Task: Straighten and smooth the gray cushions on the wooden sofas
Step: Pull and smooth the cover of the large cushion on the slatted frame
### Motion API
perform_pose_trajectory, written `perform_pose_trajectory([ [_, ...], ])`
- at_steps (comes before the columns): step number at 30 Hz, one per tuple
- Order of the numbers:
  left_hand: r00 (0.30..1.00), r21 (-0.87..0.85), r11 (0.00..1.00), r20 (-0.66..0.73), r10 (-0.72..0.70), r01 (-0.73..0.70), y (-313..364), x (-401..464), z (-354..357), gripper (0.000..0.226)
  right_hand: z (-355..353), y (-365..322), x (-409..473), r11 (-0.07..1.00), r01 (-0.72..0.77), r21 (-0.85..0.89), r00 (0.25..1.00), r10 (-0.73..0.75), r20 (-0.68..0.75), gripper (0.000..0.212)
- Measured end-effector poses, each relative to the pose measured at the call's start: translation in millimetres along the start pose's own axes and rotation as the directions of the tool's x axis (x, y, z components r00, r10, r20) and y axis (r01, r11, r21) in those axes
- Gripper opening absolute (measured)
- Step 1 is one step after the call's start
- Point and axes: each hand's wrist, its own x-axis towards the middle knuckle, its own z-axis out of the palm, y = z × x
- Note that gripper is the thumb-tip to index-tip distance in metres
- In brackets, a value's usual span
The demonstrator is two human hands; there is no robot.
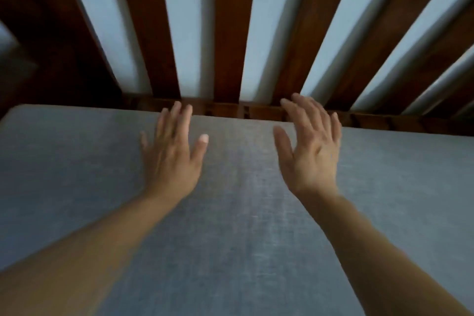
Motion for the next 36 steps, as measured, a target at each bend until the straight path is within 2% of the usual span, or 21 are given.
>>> perform_pose_trajectory([
  [2, 0.997, 0.114, 0.991, 0.052, 0.065, -0.07, 39, -21, 25, 0.069, 4, 44, -25, 0.993, 0.023, -0.117, 0.958, 0.012, 0.288, 0.063],
  [4, 0.98, 0.16, 0.987, 0.198, -0.023, -0.009, 78, -23, 43, 0.065, 2, 75, -27, 0.996, 0.03, -0.086, 0.881, 0.015, 0.472, 0.067],
  [5, 0.977, 0.094, 0.996, 0.214, -0.023, 0.002, 99, -20, 40, 0.064, -14, 79, -22, 0.999, -0.025, -0.025, 0.9, 0.033, 0.435, 0.066],
  [7, 0.991, -0.084, 0.995, 0.116, 0.067, -0.057, 152, -25, 29, 0.059, -54, 94, -17, 0.986, -0.153, 0.068, 0.978, 0.14, 0.157, 0.057],
  [9, 0.995, -0.217, 0.971, -0.039, 0.095, -0.101, 190, -55, 33, 0.057, -78, 120, -53, 0.957, -0.264, 0.117, 0.955, 0.276, -0.108, 0.048],
  [10, 0.993, -0.208, 0.971, -0.043, 0.11, -0.117, 203, -78, 47, 0.057, -77, 131, -82, 0.95, -0.299, 0.092, 0.941, 0.31, -0.138, 0.047],
  [11, 0.989, -0.131, 0.982, 0.029, 0.143, -0.138, 207, -101, 61, 0.058, -68, 135, -111, 0.948, -0.318, 0.006, 0.946, 0.318, -0.064, 0.05],
  [12, 0.975, 0.001, 0.987, 0.159, 0.158, -0.16, 201, -124, 74, 0.059, -55, 135, -142, 0.955, -0.286, -0.084, 0.954, 0.292, 0.07, 0.058],
  [14, 0.951, 0.047, 0.977, 0.245, 0.19, -0.208, 190, -117, 80, 0.059, -45, 137, -152, 0.97, -0.211, -0.124, 0.943, 0.235, 0.234, 0.064],
  [16, 0.963, -0.011, 0.977, 0.166, 0.213, -0.215, 162, -114, 49, 0.059, -51, 107, -148, 0.981, -0.177, -0.074, 0.961, 0.188, 0.203, 0.062],
  [18, 0.994, -0.042, 0.994, -0.035, 0.103, -0.104, 102, -135, 22, 0.059, -52, 61, -159, 0.987, -0.16, 0.019, 0.986, 0.159, 0.047, 0.056],
  [19, 0.997, -0.012, 1.0, -0.077, 0.026, -0.027, 64, -154, 14, 0.059, -42, 35, -171, 0.986, -0.15, 0.068, 0.985, 0.144, 0.091, 0.055],
  [21, 0.996, 0.123, 0.992, 0.079, -0.045, 0.035, -1, -197, -1, 0.066, -18, -9, -194, 0.998, -0.068, -0.01, 0.968, 0.068, 0.243, 0.067],
  [23, 0.986, 0.118, 0.993, 0.163, -0.048, 0.029, -34, -203, -15, 0.073, -9, -48, -185, 1.0, -0.023, -0.002, 0.936, 0.022, 0.352, 0.074],
  [24, 0.987, 0.08, 0.993, 0.132, -0.093, 0.083, -50, -204, -29, 0.075, -8, -75, -178, 0.999, -0.027, 0.026, 0.939, 0.016, 0.343, 0.072],
  [26, 0.969, 0.03, 0.969, 0.023, -0.247, 0.246, -80, -210, -48, 0.074, -7, -124, -183, 0.993, 0.027, 0.119, 0.981, -0.05, 0.189, 0.065],
  [27, 0.955, 0.082, 0.952, -0.001, -0.297, 0.296, -106, -228, -55, 0.074, 3, -154, -197, 0.985, 0.079, 0.153, 0.97, -0.111, 0.215, 0.064],
  [29, 0.95, 0.206, 0.939, 0.092, -0.298, 0.275, -144, -265, -58, 0.076, 30, -192, -228, 0.979, 0.185, 0.083, 0.897, -0.203, 0.393, 0.071],
  [32, 0.949, 0.144, 0.968, 0.213, -0.232, 0.204, -180, -276, -79, 0.065, 41, -244, -222, 0.972, 0.227, 0.059, 0.797, -0.22, 0.562, 0.074],
  [34, 0.949, 0.063, 0.957, 0.13, -0.288, 0.282, -190, -277, -100, 0.06, 27, -279, -219, 0.971, 0.183, 0.156, 0.79, -0.24, 0.565, 0.068],
  [36, 0.934, -0.029, 0.933, 0.026, -0.357, 0.358, -203, -297, -121, 0.059, 7, -315, -229, 0.942, 0.162, 0.295, 0.826, -0.293, 0.482, 0.063],
])
